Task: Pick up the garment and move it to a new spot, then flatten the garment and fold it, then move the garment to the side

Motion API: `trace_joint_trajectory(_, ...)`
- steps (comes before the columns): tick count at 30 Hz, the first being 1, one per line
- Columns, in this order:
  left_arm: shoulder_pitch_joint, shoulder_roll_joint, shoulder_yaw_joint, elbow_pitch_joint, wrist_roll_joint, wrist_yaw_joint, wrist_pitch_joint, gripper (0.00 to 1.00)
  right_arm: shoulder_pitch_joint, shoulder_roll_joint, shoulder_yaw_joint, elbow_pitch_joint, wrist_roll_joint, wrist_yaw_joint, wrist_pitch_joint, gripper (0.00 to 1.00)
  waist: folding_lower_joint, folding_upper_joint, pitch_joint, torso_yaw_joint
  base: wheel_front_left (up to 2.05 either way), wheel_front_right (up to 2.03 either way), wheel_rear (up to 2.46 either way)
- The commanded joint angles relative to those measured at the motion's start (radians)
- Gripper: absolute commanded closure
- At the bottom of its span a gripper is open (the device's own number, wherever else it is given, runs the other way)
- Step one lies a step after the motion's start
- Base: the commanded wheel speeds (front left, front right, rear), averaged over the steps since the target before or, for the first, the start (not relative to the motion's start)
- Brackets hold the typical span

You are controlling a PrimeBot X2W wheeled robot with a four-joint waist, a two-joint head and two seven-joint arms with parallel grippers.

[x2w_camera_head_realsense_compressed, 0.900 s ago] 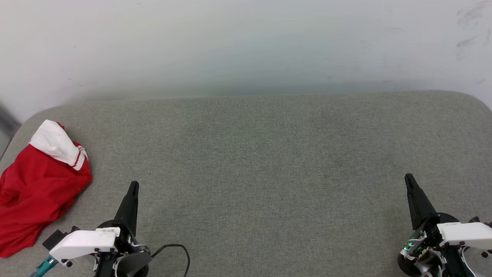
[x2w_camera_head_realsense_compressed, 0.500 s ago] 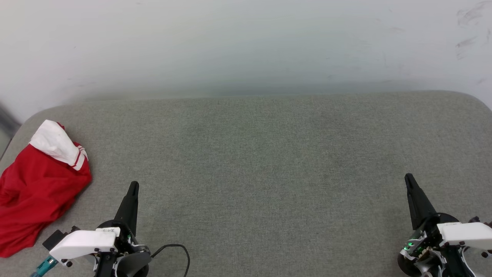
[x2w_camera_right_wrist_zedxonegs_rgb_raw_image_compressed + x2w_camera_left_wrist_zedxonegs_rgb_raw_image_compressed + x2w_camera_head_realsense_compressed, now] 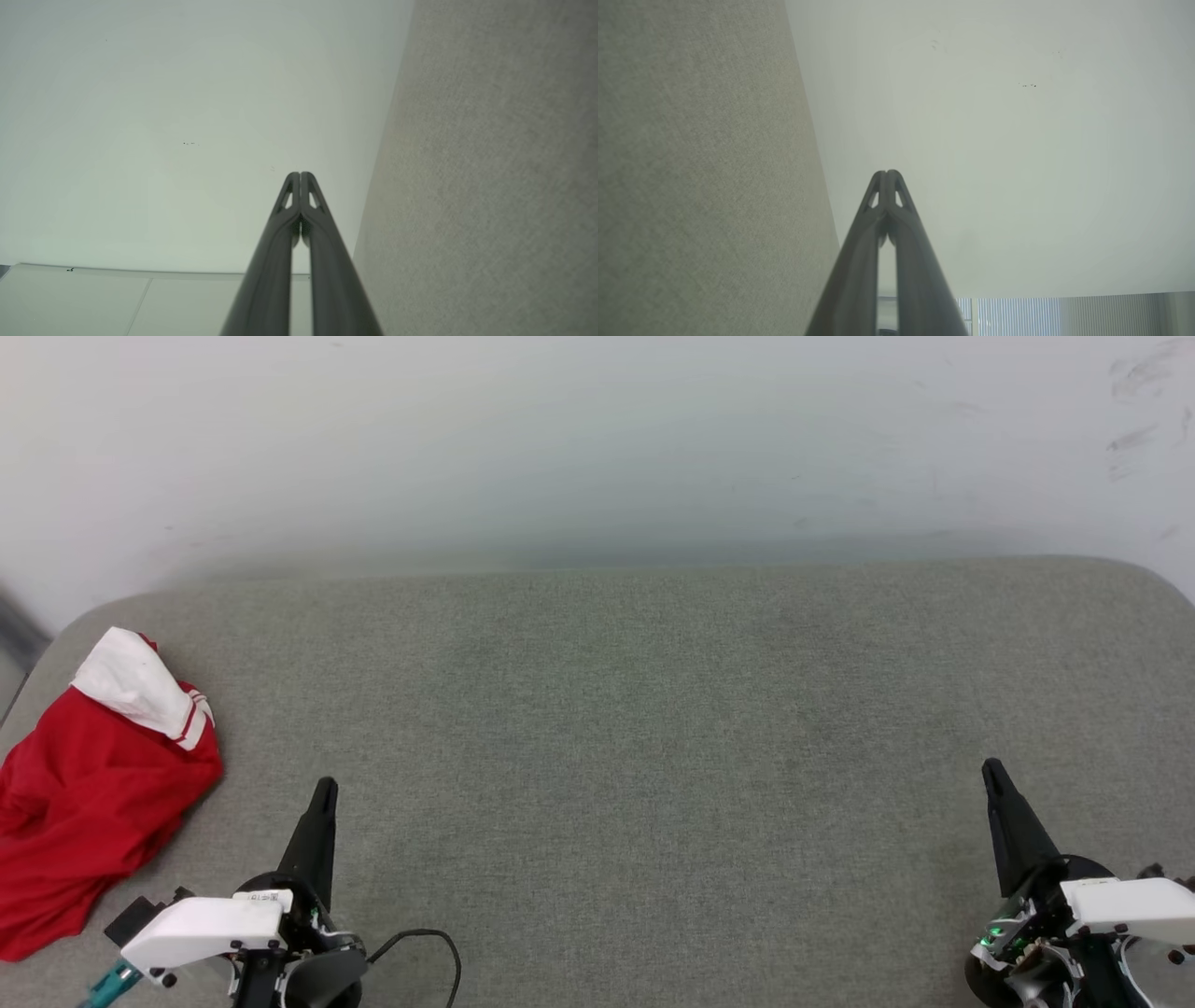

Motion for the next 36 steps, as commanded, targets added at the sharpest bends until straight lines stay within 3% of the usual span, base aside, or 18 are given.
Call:
trace_joint_trajectory(1,0.000,0.000,0.000,0.000,0.000,0.000,0.000,0.00,0.000,0.000,0.000,0.000,0.000,0.000,0.000,0.00,0.0000,-0.0001,0.000,0.000,0.00,0.00,0.00)
trace_joint_trajectory(3,0.010,-0.002,-0.003,0.014,0.000,0.000,-0.002,0.00,0.011,0.000,0.002,0.014,-0.001,0.000,-0.001,0.00,0.0000,-0.0001,0.000,0.000,0.00,0.00,0.00)
trace_joint_trajectory(4,0.020,-0.003,-0.004,0.022,0.001,0.000,-0.002,1.00,0.021,0.000,0.002,0.021,-0.001,0.000,-0.001,1.00,0.0000,-0.0001,0.000,0.000,0.00,0.00,0.00)
trace_joint_trajectory(5,0.024,-0.003,-0.006,0.022,0.002,0.000,-0.006,0.00,0.025,0.000,0.005,0.022,-0.003,0.000,-0.005,0.00,0.0000,-0.0001,0.001,0.000,0.00,0.00,0.00)
trace_joint_trajectory(23,0.072,-0.002,0.032,-0.030,0.123,0.000,-0.102,0.00,0.033,0.001,0.024,0.008,-0.203,0.000,-0.101,0.00,0.0000,-0.0001,0.001,-0.002,0.00,0.00,0.00)
trace_joint_trajectory(32,0.076,-0.002,0.117,-0.063,0.233,-0.001,-0.138,0.00,0.021,0.001,-0.008,-0.023,-0.420,0.000,-0.137,0.00,0.0000,-0.0001,0.001,-0.003,0.00,0.00,0.00)
trace_joint_trajectory(36,0.076,-0.002,0.142,-0.097,0.342,-0.001,-0.153,0.00,0.014,0.001,-0.028,-0.073,-0.559,0.000,-0.153,0.00,0.0000,-0.0001,0.002,-0.003,0.00,0.00,0.00)
